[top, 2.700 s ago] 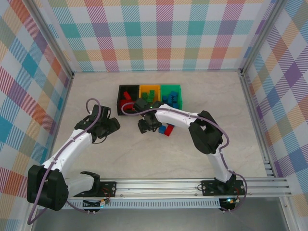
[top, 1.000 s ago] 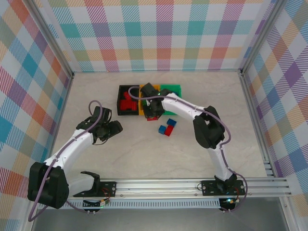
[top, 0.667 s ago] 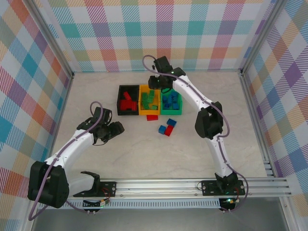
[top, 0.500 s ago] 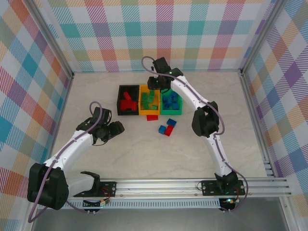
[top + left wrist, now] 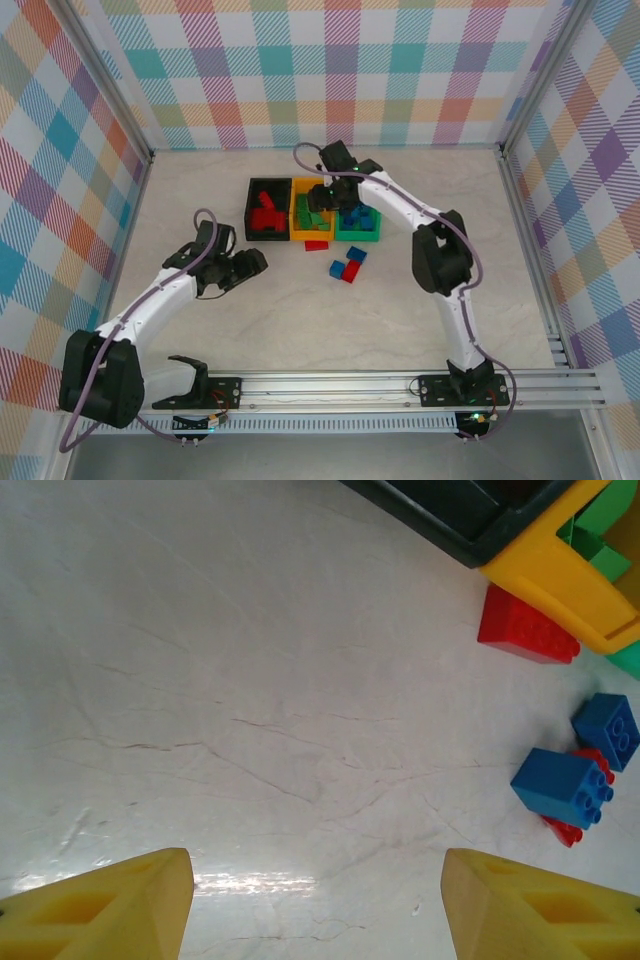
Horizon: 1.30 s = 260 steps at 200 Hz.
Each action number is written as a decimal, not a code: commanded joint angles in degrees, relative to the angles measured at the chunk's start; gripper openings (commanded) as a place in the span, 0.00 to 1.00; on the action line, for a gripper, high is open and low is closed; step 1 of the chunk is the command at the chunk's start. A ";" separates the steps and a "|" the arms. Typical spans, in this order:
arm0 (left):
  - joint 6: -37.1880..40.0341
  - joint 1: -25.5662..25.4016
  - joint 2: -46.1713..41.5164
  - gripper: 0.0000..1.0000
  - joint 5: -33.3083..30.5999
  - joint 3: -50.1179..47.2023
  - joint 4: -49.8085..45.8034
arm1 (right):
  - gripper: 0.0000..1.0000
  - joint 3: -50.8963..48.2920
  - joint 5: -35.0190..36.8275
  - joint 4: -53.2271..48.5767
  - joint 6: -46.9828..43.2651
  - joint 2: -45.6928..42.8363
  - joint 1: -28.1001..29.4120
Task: Sort the legos into containers by color
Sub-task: Pick up the lego from the center of the table.
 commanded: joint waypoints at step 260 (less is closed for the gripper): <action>8.17 -26.63 44.66 0.61 -3.76 39.37 -7.89 | 0.59 -60.35 11.72 10.71 9.13 -45.69 -4.48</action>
